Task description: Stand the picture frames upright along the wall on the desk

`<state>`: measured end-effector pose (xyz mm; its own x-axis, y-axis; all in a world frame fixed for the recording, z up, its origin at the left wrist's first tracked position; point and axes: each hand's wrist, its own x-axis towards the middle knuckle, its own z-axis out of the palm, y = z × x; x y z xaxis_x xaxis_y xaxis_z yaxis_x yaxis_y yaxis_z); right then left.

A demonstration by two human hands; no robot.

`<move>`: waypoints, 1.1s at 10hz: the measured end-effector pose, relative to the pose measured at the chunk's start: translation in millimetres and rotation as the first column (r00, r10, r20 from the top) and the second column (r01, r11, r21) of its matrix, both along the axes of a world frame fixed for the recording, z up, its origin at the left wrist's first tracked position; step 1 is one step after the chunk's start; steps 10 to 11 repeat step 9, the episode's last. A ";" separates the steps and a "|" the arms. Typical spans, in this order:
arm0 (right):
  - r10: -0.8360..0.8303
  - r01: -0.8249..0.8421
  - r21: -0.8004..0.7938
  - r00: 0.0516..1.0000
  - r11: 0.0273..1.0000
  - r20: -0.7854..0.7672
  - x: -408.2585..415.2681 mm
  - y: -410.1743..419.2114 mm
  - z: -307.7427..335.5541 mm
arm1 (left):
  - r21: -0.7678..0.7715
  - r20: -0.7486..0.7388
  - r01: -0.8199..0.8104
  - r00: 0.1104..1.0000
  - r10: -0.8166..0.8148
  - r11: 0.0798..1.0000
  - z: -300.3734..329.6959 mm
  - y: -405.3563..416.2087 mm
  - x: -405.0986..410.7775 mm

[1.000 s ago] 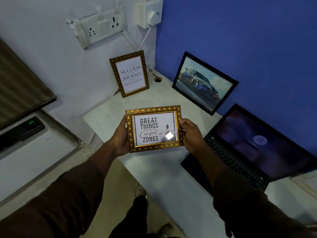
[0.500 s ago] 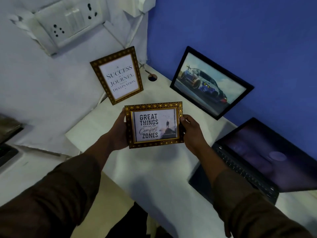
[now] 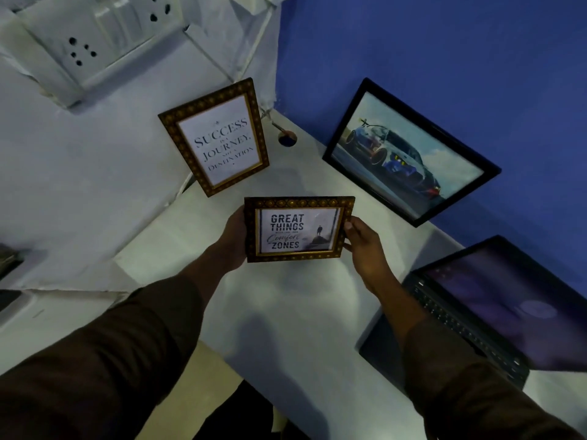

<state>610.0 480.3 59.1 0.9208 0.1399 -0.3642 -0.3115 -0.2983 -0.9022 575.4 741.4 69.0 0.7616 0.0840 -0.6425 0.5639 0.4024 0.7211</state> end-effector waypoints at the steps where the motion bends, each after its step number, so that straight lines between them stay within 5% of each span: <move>1: 0.024 -0.022 -0.112 1.000 0.993 0.013 -2.0 -7.3 -6.6 | 0.081 -0.046 0.023 0.999 -0.019 0.996 -12.2 -0.5 8.5; 3: 0.055 -0.055 -0.199 0.998 0.978 -0.006 -19.0 -23.7 -20.5 | 0.133 -0.123 0.099 0.989 -0.083 0.986 -36.1 -4.6 7.0; 5: 0.111 -0.105 -0.219 0.994 0.970 0.013 -19.3 -31.8 -20.5 | 0.231 -0.153 0.019 0.988 0.017 0.973 -48.2 -12.6 1.1; 8: 0.140 -0.134 -0.333 0.990 0.933 -0.006 -32.9 -27.7 -6.3 | 0.547 -0.115 0.148 0.988 -0.102 0.824 -53.6 2.4 -16.9; 11: 0.060 -0.060 -0.324 0.998 0.944 -0.009 -36.9 -25.2 -1.5 | 0.558 -0.087 0.090 0.995 -0.049 0.825 -56.2 6.1 -24.5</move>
